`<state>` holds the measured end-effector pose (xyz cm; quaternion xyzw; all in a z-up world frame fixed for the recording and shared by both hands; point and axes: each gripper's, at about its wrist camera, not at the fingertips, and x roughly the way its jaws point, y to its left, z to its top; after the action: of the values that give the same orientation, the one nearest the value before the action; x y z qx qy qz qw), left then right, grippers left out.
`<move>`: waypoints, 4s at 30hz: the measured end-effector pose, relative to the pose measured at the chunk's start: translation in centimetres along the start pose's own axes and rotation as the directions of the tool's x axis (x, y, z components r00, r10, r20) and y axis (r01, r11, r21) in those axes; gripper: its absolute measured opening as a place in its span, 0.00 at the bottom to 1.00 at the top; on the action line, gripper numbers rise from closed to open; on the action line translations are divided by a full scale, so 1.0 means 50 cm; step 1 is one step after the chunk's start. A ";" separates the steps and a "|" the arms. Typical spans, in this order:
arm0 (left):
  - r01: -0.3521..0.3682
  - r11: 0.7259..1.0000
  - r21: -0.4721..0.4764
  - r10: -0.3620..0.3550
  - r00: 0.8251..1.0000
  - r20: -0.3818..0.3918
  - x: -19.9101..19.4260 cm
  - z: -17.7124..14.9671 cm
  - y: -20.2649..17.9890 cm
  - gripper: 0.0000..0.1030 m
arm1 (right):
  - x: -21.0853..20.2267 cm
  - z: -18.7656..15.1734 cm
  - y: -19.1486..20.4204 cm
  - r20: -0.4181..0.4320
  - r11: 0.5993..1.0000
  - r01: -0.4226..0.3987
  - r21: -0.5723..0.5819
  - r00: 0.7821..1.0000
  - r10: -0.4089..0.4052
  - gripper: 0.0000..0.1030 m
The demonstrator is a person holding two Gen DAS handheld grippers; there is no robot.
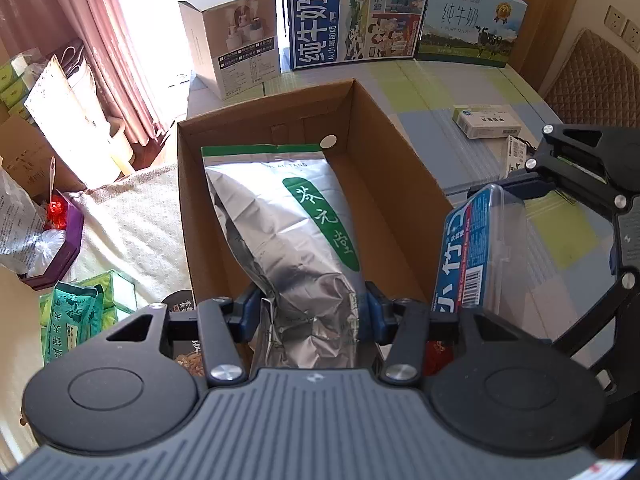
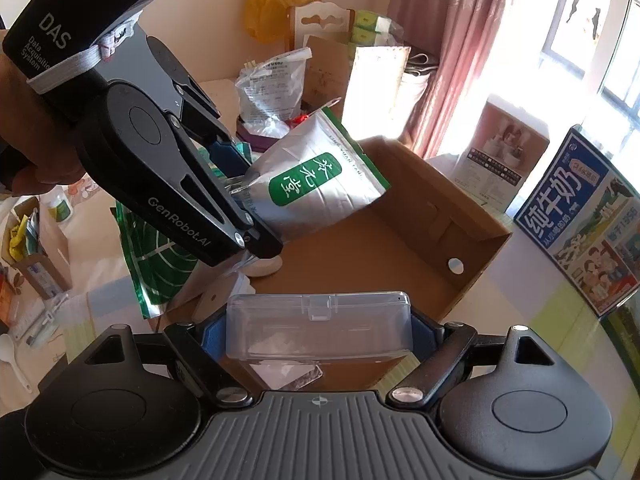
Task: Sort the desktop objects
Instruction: 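Carry the foil bag and clear box with both grippers over the cardboard box, then open both grippers to drop the foil bag and clear box into the cardboard box, then move both grippers back toward the medicine boxes on the table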
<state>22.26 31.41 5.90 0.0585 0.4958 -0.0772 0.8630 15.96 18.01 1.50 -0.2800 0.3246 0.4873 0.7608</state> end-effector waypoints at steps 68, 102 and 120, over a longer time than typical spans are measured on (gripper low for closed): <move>-0.050 0.993 0.110 0.037 0.992 0.120 -0.138 -0.097 -0.128 0.82 | -0.236 -0.322 -0.079 -0.068 0.951 0.197 0.237 0.980 -0.186 0.94; 0.121 0.904 0.410 -0.169 0.982 0.084 -0.060 -0.079 -0.592 0.99 | -0.501 -0.608 -0.127 -0.148 0.808 0.359 0.467 0.933 -0.329 0.94; 0.131 0.909 0.396 -0.171 0.983 0.069 0.007 -0.045 -0.638 0.99 | -0.478 -0.627 -0.188 -0.177 0.802 0.370 0.469 0.929 -0.325 0.95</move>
<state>14.41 0.46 3.68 0.1863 0.4287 -0.2437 0.8497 10.20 -22.11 1.02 -0.1520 0.4145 0.2276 0.8679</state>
